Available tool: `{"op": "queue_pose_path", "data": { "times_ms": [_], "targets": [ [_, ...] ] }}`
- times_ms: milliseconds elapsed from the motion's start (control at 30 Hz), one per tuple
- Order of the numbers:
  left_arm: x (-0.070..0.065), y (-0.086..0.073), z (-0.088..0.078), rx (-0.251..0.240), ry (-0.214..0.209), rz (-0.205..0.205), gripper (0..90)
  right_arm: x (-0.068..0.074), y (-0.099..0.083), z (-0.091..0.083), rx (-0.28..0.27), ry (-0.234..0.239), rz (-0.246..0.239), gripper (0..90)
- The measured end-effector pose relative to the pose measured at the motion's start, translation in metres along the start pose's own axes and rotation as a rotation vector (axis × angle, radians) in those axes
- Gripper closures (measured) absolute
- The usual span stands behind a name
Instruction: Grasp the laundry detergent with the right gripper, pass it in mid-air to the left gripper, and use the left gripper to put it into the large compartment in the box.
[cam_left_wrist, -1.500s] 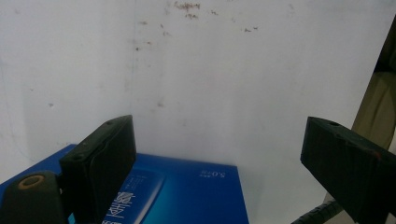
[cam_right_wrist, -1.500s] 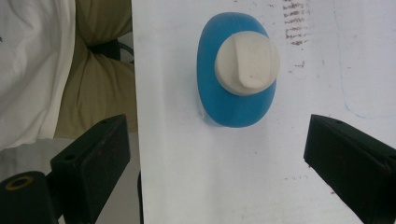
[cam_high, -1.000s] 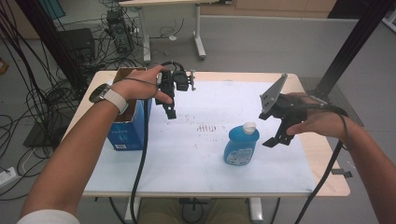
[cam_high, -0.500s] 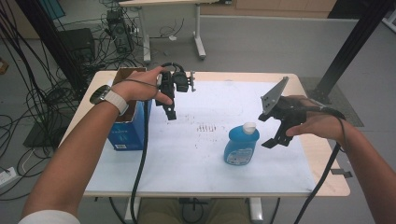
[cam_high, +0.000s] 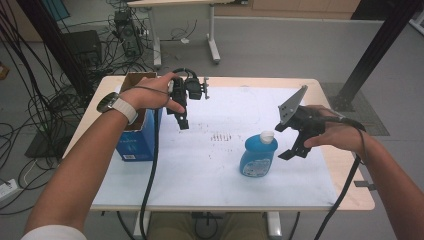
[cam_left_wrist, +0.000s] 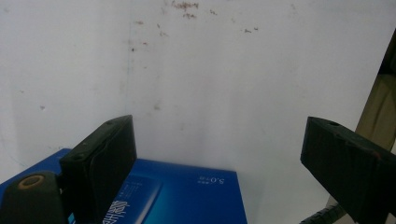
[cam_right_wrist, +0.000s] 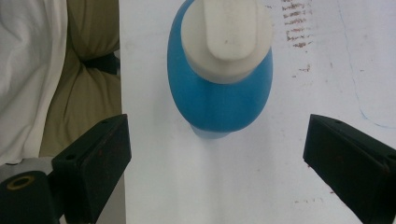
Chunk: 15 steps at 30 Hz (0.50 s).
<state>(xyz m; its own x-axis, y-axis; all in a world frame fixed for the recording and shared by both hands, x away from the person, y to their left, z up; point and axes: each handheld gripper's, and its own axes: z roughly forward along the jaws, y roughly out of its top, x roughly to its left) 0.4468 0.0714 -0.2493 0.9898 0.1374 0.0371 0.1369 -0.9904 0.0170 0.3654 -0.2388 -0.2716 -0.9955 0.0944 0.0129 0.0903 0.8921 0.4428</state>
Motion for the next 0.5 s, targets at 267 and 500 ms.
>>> {"op": "queue_pose_path", "data": {
  "times_ms": [267, 500],
  "targets": [
    [-0.0001, 0.0002, 0.0011, 0.0, -0.002, -0.002, 10.8, -0.0008, -0.0023, 0.0066, -0.007, 0.008, 0.0, 7.7],
    [0.0001, 0.0, 0.0029, 0.0, -0.004, -0.005, 10.8, -0.0018, -0.0045, 0.0097, -0.017, 0.01, 0.001, 7.7]
  ]
}}
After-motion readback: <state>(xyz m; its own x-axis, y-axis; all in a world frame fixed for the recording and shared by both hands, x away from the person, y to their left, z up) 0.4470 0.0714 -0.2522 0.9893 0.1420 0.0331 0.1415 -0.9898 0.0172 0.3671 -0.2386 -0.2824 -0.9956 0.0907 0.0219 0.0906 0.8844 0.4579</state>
